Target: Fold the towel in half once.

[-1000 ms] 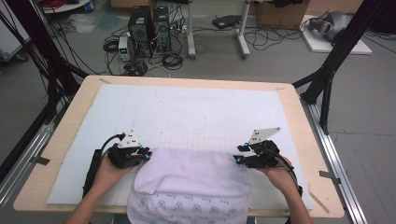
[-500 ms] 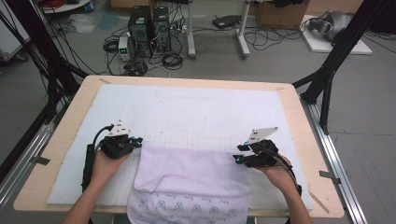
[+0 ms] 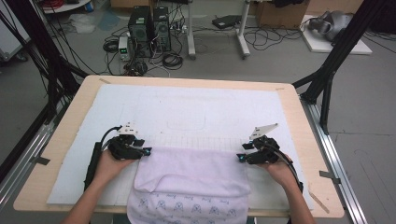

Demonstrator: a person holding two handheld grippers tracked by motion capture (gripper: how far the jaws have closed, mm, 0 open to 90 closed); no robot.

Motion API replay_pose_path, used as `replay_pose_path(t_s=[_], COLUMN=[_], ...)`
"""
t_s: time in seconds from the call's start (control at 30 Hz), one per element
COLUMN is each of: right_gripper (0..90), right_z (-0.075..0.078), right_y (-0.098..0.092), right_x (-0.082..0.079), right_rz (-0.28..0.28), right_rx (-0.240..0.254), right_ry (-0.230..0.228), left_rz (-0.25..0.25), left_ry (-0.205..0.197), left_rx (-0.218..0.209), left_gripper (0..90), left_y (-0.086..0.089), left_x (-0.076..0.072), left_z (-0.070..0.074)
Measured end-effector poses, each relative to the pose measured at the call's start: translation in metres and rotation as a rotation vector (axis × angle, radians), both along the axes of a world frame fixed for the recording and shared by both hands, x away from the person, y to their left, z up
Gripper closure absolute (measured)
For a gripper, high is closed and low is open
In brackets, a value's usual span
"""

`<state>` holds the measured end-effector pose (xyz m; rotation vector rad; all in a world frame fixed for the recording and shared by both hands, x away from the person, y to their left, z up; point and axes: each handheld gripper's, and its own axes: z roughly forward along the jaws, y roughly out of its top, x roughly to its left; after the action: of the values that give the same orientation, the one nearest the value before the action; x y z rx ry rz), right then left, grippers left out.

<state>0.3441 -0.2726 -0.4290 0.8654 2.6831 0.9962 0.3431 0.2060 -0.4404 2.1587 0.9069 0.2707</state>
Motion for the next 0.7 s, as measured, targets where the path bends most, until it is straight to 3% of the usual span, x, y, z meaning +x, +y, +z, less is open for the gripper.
replay_pose_path(t_s=[0.07, 0.1, 0.13, 0.2, 0.3, 0.37, 0.5, 0.57, 0.7], right_gripper=[46.0, 48.6, 51.9, 55.6, 79.9, 84.1, 85.1, 85.4, 85.6], right_z=[-0.005, -0.006, -0.006, -0.006, -0.004, -0.002, 0.006, 0.015, 0.041], right_y=[-0.002, -0.002, -0.002, 0.003, 0.009, 0.011, 0.015, 0.018, 0.021], right_x=[0.002, 0.000, -0.001, -0.003, -0.006, -0.004, 0.009, 0.023, 0.053], right_rz=[0.011, 0.011, 0.033, 0.070, 0.124, 0.131, 0.083, 0.064, 0.001], right_rx=[0.012, 0.021, 0.041, 0.050, 0.039, 0.034, 0.007, 0.004, -0.007], right_ry=[0.039, 0.030, 0.050, 0.069, 0.066, 0.077, 0.013, -0.022, -0.105], left_rz=[-0.029, -0.042, -0.048, -0.050, -0.038, -0.024, 0.038, 0.063, 0.124], left_ry=[0.004, 0.001, -0.008, -0.016, -0.035, -0.054, -0.080, -0.098, -0.156], left_rx=[-0.004, -0.007, 0.002, 0.009, 0.010, 0.009, -0.010, -0.009, 0.004], left_gripper=[68.8, 77.1, 81.5, 84.2, 85.2, 85.6, 85.8, 85.9, 86.0], left_y=[-0.001, -0.002, -0.003, -0.003, -0.002, -0.002, 0.004, 0.007, 0.009], left_x=[-0.002, -0.003, -0.004, -0.005, -0.006, -0.005, 0.007, 0.017, 0.047], left_z=[0.001, 0.001, 0.002, 0.003, 0.005, 0.006, 0.014, 0.023, 0.055])
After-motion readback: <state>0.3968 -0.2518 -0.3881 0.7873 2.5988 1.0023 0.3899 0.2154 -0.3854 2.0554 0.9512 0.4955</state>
